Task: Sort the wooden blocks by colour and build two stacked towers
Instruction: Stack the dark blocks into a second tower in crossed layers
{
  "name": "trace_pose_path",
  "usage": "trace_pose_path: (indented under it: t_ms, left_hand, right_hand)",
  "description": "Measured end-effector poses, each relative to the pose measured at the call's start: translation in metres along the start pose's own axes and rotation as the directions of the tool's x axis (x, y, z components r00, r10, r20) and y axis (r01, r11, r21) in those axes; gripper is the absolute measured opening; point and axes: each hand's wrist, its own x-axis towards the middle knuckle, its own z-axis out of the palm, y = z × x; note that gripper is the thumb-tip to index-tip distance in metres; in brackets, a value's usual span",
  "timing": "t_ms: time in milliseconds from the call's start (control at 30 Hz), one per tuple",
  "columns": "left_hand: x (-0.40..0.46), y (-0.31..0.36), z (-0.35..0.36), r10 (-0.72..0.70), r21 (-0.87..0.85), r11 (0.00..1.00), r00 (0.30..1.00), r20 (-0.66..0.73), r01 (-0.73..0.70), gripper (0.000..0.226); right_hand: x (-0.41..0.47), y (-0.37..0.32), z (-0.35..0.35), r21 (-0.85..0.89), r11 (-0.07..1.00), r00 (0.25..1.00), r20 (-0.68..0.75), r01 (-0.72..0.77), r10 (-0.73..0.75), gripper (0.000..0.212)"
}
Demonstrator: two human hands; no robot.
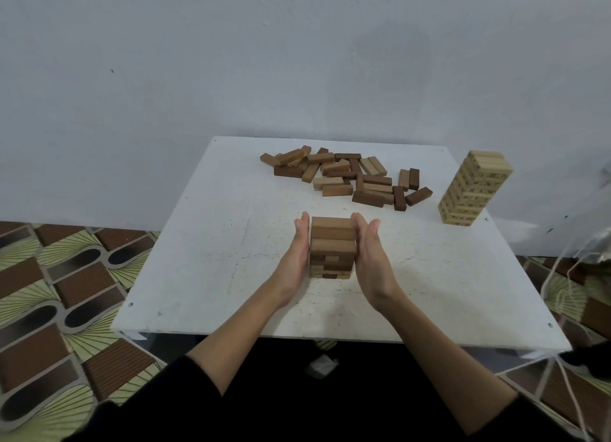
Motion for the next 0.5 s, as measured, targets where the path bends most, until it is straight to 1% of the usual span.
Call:
trace_pose_path:
  t_ms: [33, 67, 100, 200, 300, 367, 467, 500]
  left_hand:
    - [-0.002, -0.001, 0.000, -0.025, 0.006, 1.000, 1.000, 0.017, 0.025, 0.075]
    - [-0.002, 0.000, 0.001, -0.029, 0.032, 0.999, 1.000, -0.001, 0.029, 0.069]
    - [-0.002, 0.000, 0.001, -0.039, 0.030, 0.999, 0.999, 0.006, 0.039, 0.063]
    - [-0.003, 0.004, 0.003, -0.030, 0.007, 1.000, 0.999, 0.033, 0.030, 0.058]
    - [0.001, -0.001, 0.003, -0.021, 0.006, 1.000, 0.999, 0.027, 0.021, 0.057]
    - [0.001, -0.002, 0.002, -0.012, -0.005, 1.000, 1.000, 0.022, 0.012, 0.061]
    - [0.001, -0.004, 0.001, -0.015, -0.020, 1.000, 0.999, 0.032, 0.016, 0.078]
    - [0.002, -0.005, 0.000, -0.015, -0.022, 1.000, 0.999, 0.037, 0.016, 0.079]
  right_hand:
    - [0.000, 0.000, 0.001, -0.036, 0.999, 1.000, -0.005, 0.001, -0.001, 0.078]
    - [-0.004, -0.001, 0.002, -0.075, 0.997, 1.000, -0.009, 0.004, -0.005, 0.082]
    - [-0.006, -0.002, 0.003, -0.076, 0.997, 1.000, -0.013, -0.004, 0.003, 0.084]
    - [-0.010, -0.009, 0.005, -0.050, 0.998, 0.999, 0.029, -0.031, 0.033, 0.085]
    - [-0.011, -0.009, 0.006, -0.003, 1.000, 0.999, 0.041, -0.018, 0.018, 0.085]
    - [-0.009, -0.005, 0.006, 0.008, 1.000, 1.000, 0.027, -0.011, 0.011, 0.084]
    - [-0.007, -0.001, 0.006, -0.030, 0.999, 1.000, 0.018, -0.019, 0.020, 0.089]
    - [-0.006, 0.001, 0.006, -0.042, 0.999, 1.000, 0.009, -0.024, 0.024, 0.088]
